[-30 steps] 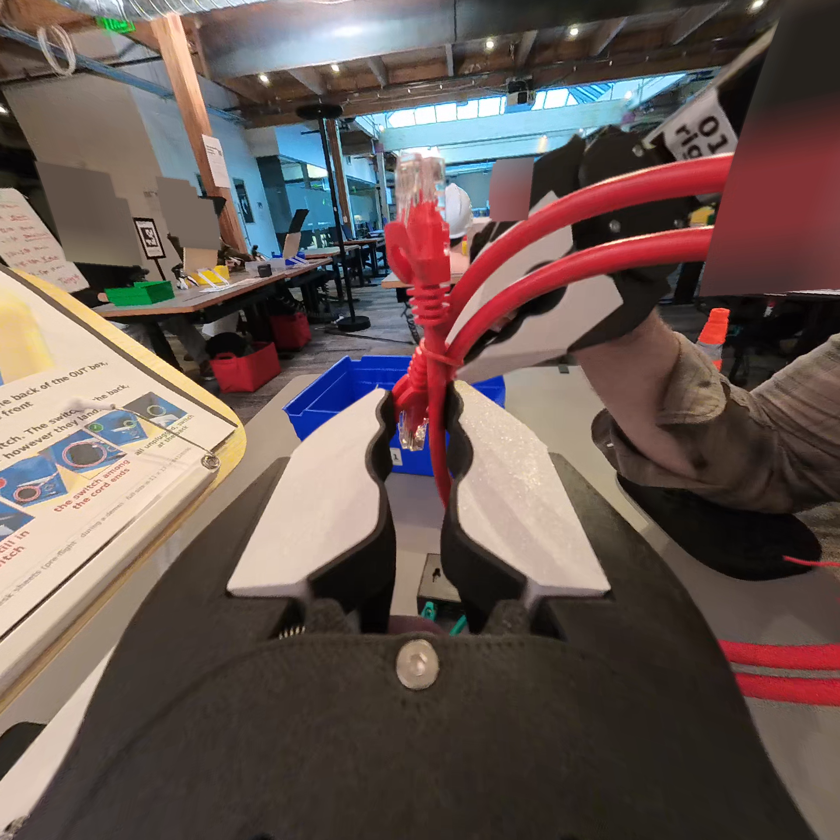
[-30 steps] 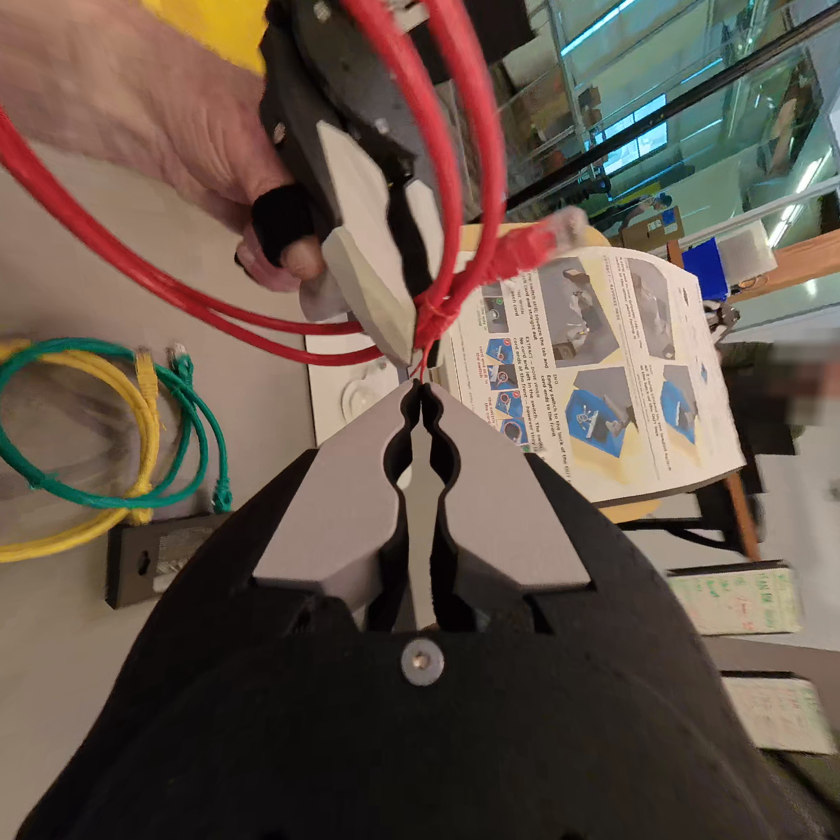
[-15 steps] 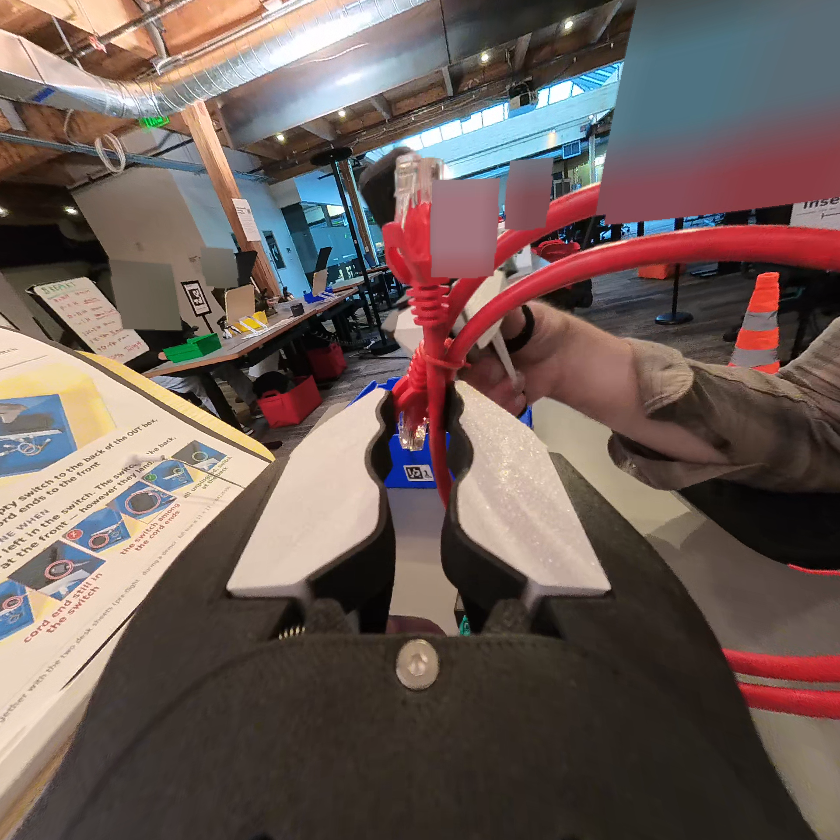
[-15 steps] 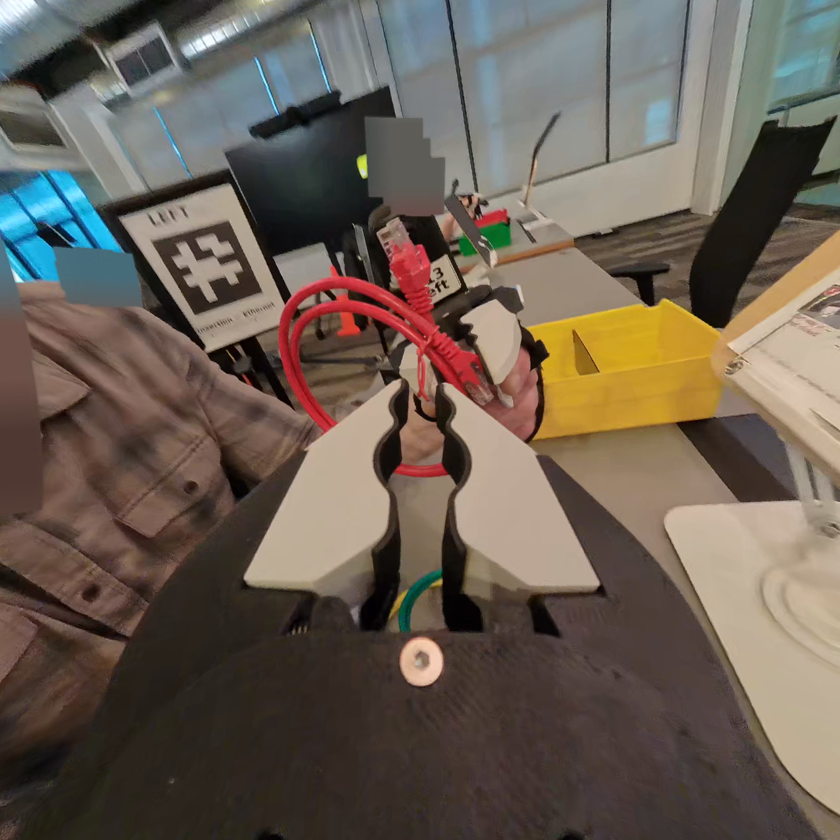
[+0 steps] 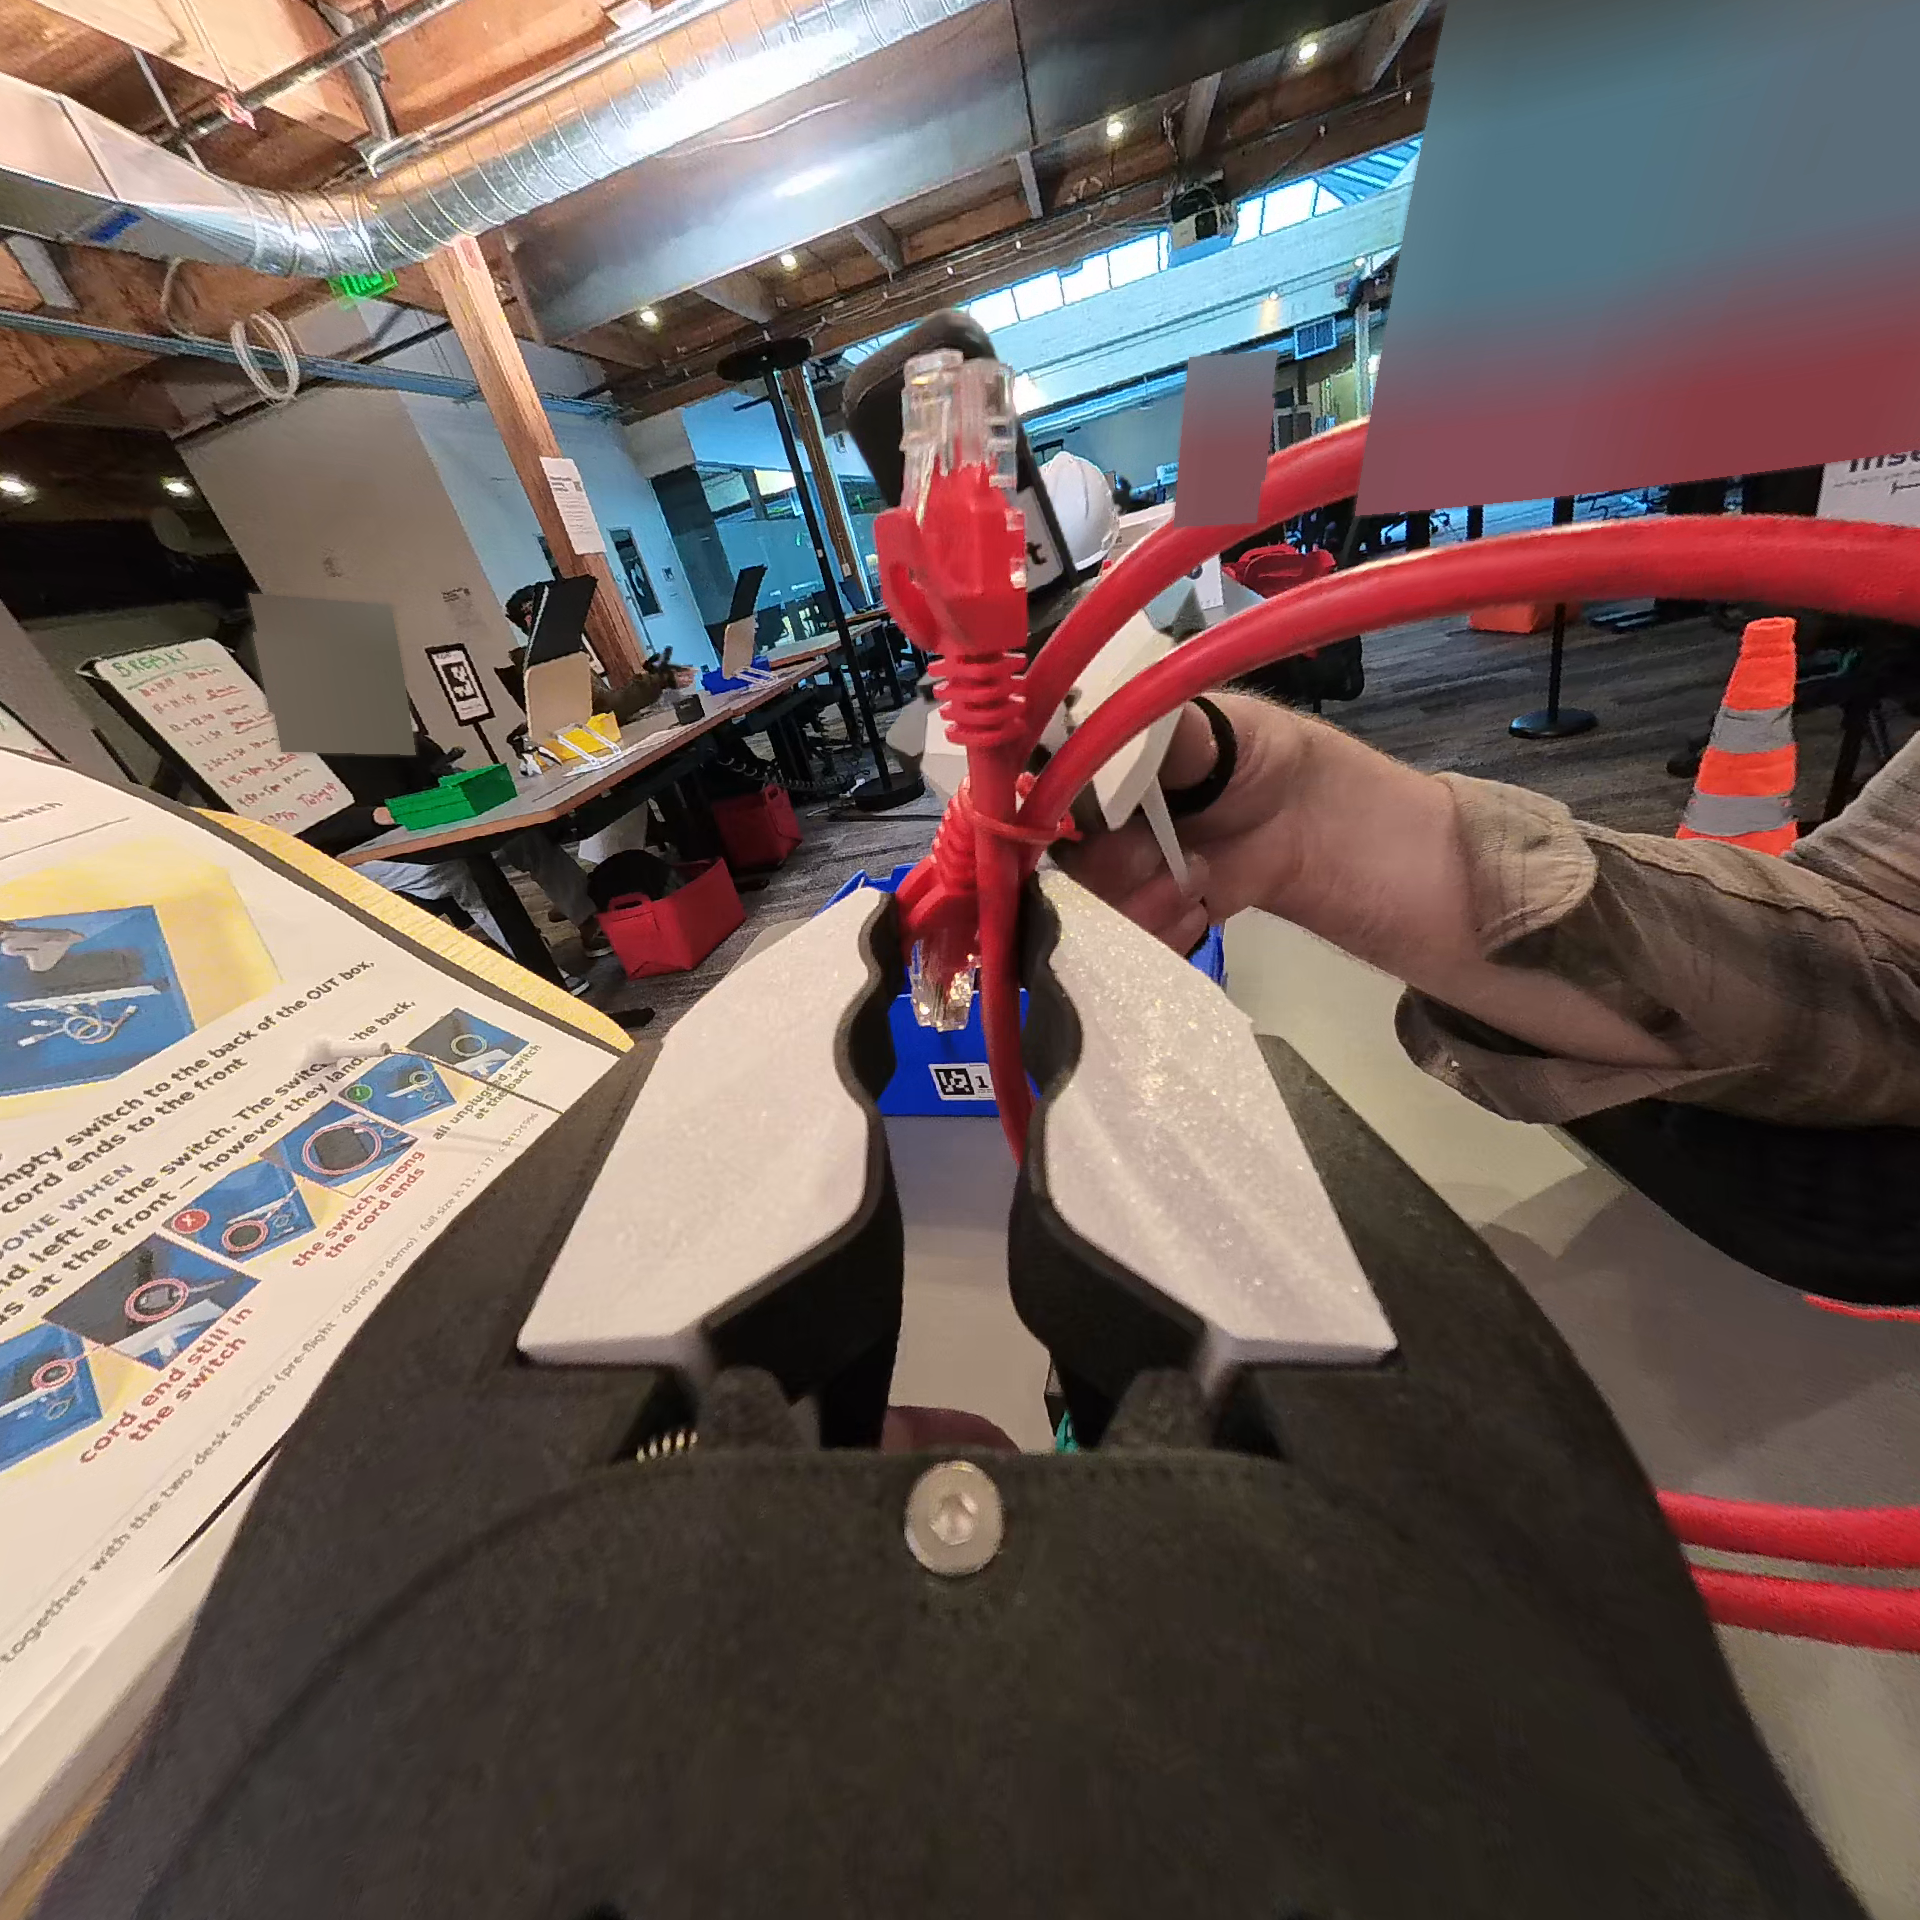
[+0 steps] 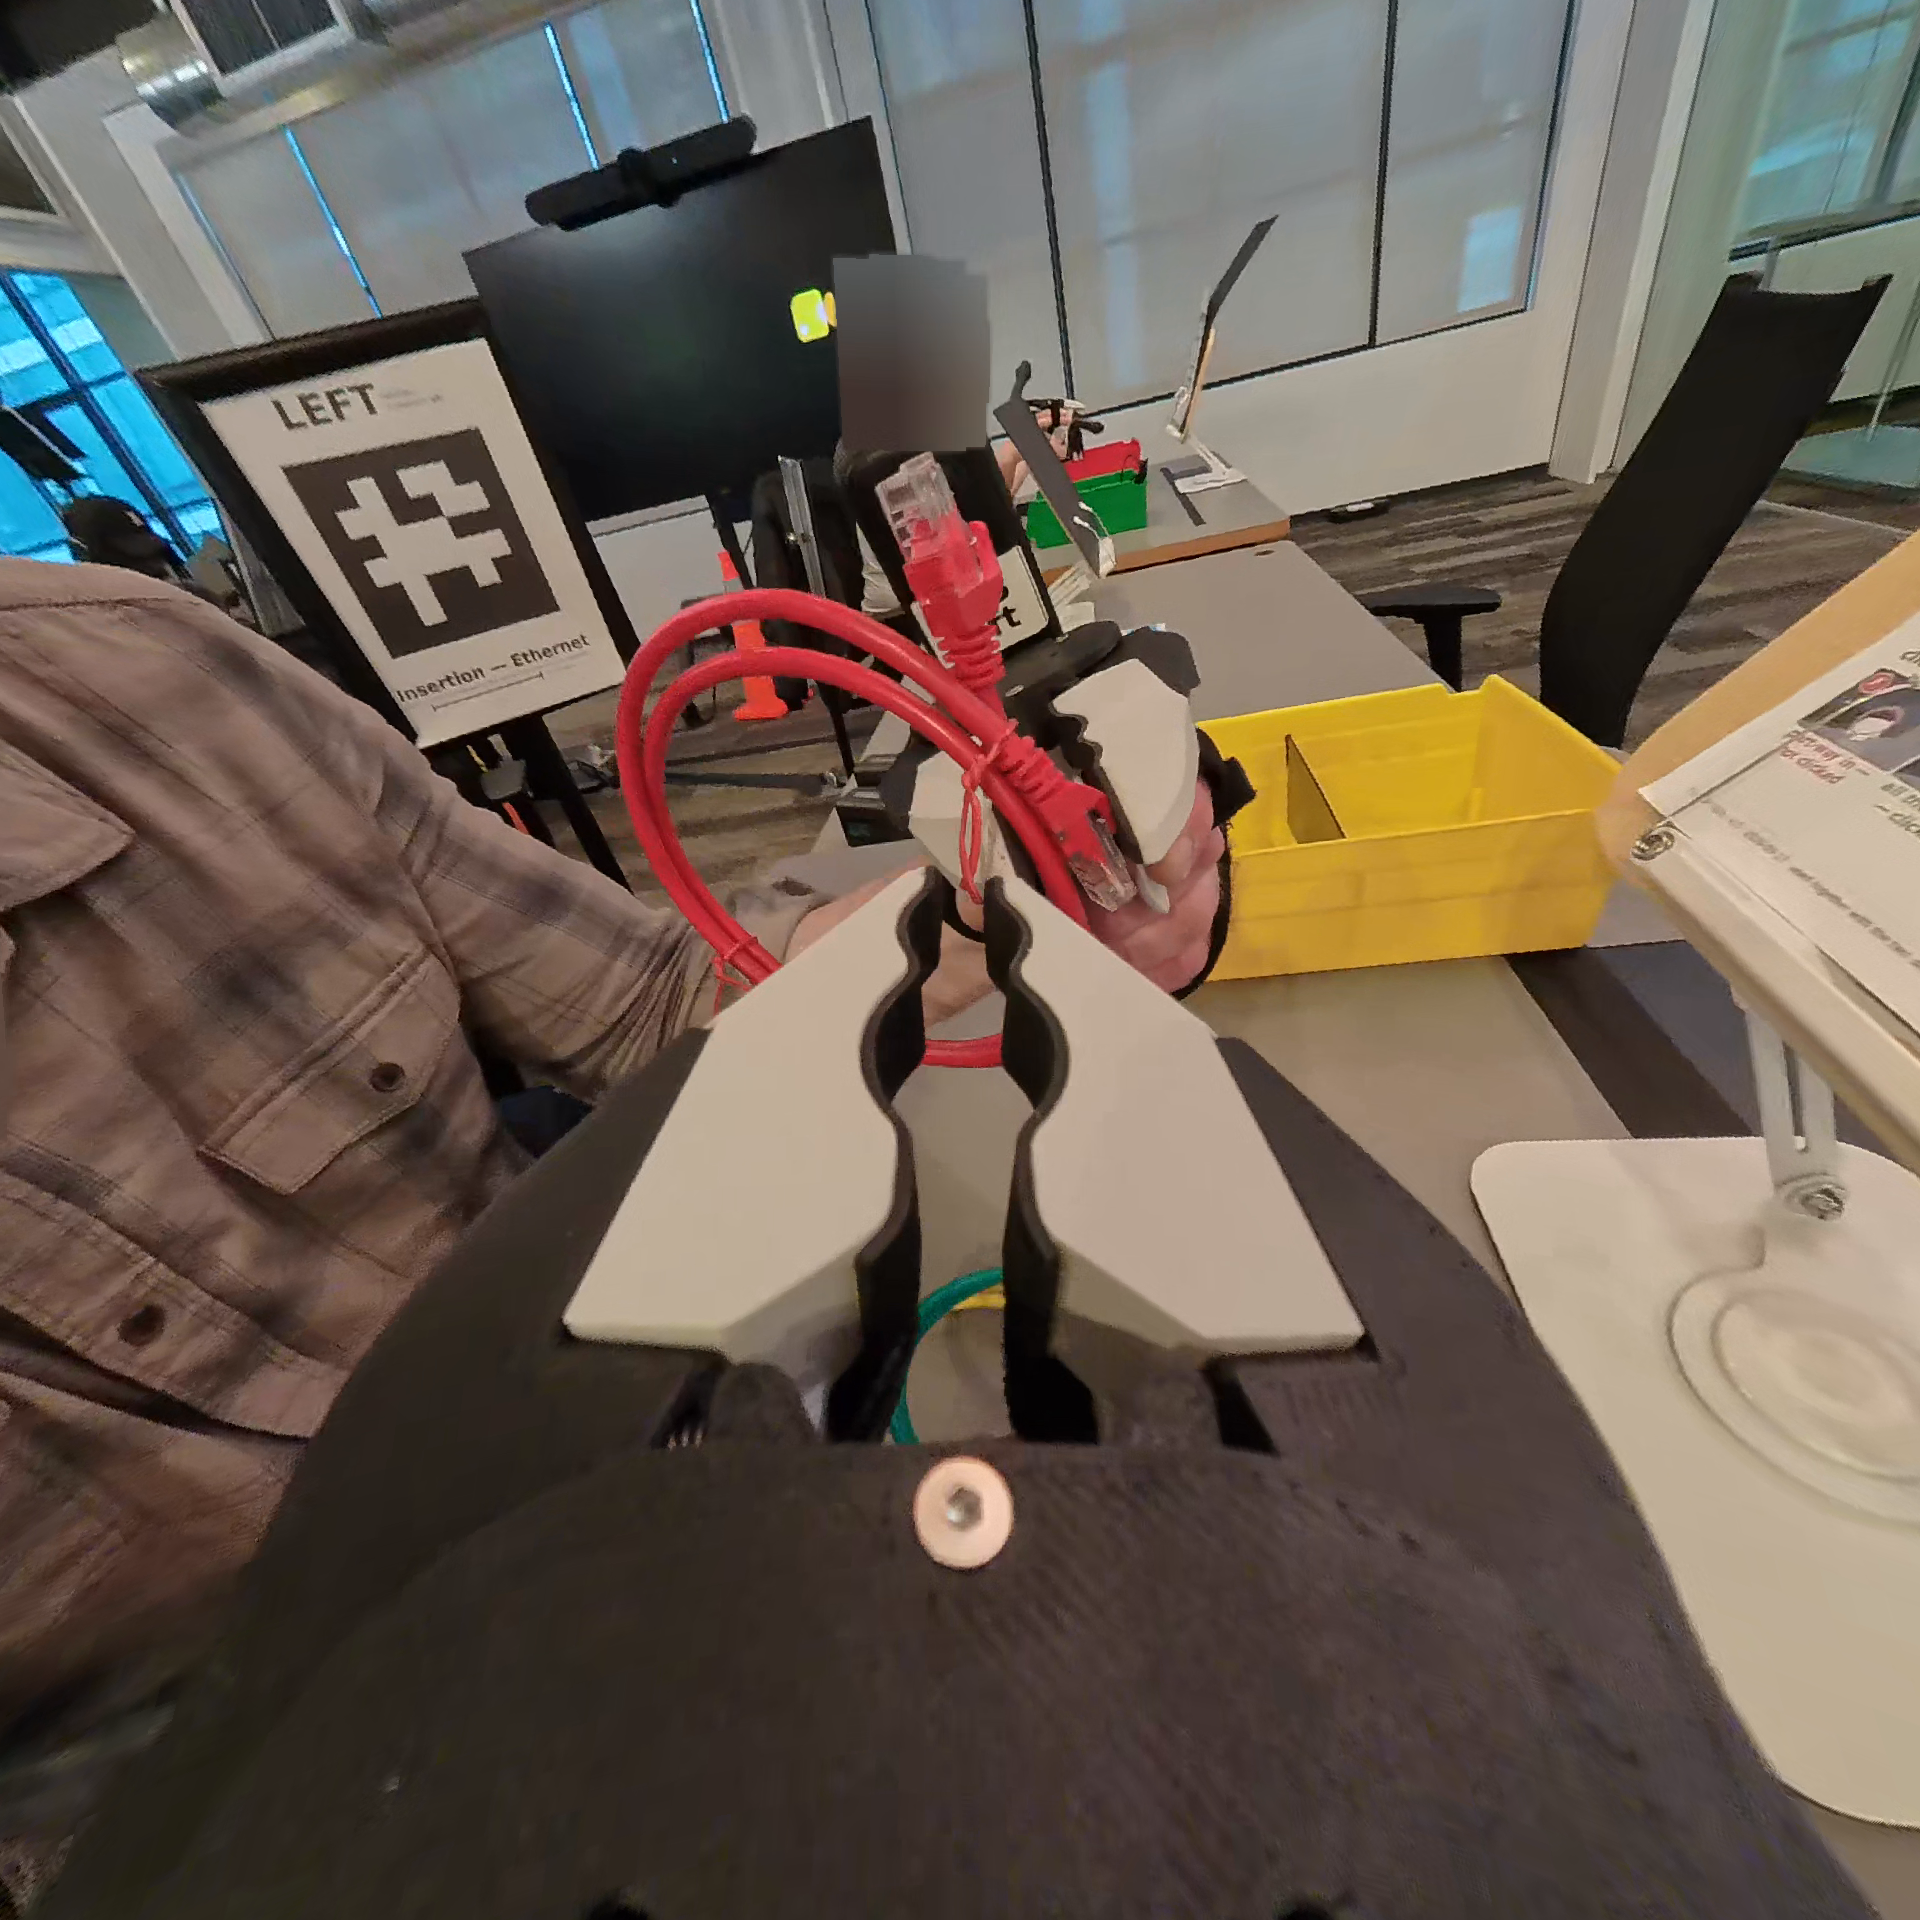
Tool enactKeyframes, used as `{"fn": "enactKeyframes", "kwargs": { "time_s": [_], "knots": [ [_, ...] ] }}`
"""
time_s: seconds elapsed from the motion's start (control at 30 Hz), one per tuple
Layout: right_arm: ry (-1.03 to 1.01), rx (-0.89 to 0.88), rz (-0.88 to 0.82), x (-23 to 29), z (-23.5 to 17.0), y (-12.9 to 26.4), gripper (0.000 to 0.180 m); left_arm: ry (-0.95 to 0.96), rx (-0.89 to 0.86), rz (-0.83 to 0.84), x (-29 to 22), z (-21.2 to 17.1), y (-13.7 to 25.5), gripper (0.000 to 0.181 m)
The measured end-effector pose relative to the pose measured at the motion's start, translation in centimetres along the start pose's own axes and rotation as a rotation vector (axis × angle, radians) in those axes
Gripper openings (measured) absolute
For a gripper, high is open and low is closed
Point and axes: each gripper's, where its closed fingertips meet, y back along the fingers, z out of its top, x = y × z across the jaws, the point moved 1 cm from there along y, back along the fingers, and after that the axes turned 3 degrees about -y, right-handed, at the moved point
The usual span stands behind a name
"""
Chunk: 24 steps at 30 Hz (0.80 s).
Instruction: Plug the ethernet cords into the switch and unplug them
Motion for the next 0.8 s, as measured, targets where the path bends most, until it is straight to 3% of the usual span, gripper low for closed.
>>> {"fn": "enactKeyframes", "kwargs": {
  "time_s": [0.43, 0.8],
  "knots": [
    [0.081, 0.026, -0.1, -0.2, 0.5, 0.3, 0.0, -0.016, 0.025, 0.026, 0.4, -0.3, 0.2, 0.02],
    [0.332, 0.187, -0.276, 0.9, 0.5, -0.9, 0.0, -0.035, 0.094, 0.07, 0.9, -1.3, -0.1, 0.021]
  ]
}}
